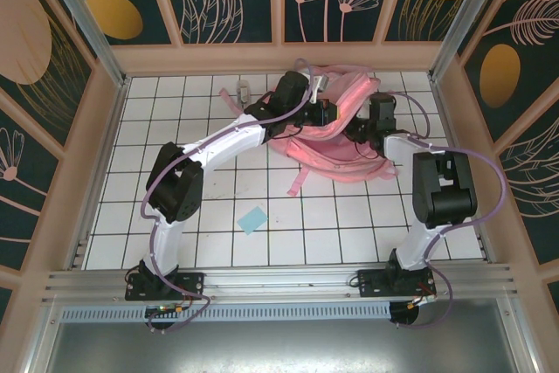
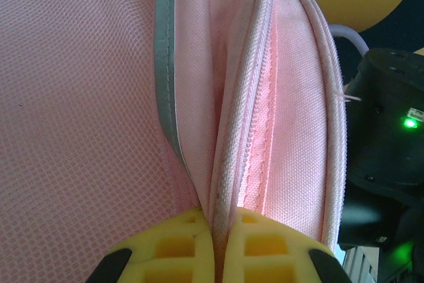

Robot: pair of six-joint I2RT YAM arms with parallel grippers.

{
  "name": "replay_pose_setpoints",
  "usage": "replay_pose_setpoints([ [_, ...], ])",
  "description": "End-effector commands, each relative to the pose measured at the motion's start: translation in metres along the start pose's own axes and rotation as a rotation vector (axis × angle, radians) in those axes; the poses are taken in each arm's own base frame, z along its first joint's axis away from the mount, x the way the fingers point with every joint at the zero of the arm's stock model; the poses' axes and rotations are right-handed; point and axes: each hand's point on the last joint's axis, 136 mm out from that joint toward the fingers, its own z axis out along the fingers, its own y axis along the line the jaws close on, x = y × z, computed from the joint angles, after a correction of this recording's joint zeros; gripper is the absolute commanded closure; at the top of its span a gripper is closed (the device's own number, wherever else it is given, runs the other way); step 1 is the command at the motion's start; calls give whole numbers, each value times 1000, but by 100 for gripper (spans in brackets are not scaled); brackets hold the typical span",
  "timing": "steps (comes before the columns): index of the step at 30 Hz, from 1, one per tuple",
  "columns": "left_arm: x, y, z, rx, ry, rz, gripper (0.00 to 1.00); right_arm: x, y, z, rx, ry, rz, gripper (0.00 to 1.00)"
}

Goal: Pack the student bag

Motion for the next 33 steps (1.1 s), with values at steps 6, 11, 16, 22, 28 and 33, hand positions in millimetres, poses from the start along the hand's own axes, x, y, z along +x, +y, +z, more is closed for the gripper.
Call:
replay_pose_setpoints([
  [6,-31,-32,3,98,-91,32,82,14,-23,-64,261,-36,-28,44],
  [11,-38,-34,7,90,-89,26,30,30,-41,-121,445,-59,1,41],
  [16,-45,-16,-18,-5,-139,28,14,29,-27,-157,489,-116,-6,36],
  [22,-30,70,-69,-179,-230,-133,12,20,5,-162,392,-191,23,32],
  [28,5,144,-99,-272,-276,-309,14,19,37,-142,303,-208,16,1],
  [33,17,172,-93,-283,-267,-372,18,31,63,-113,245,-173,-28,4],
])
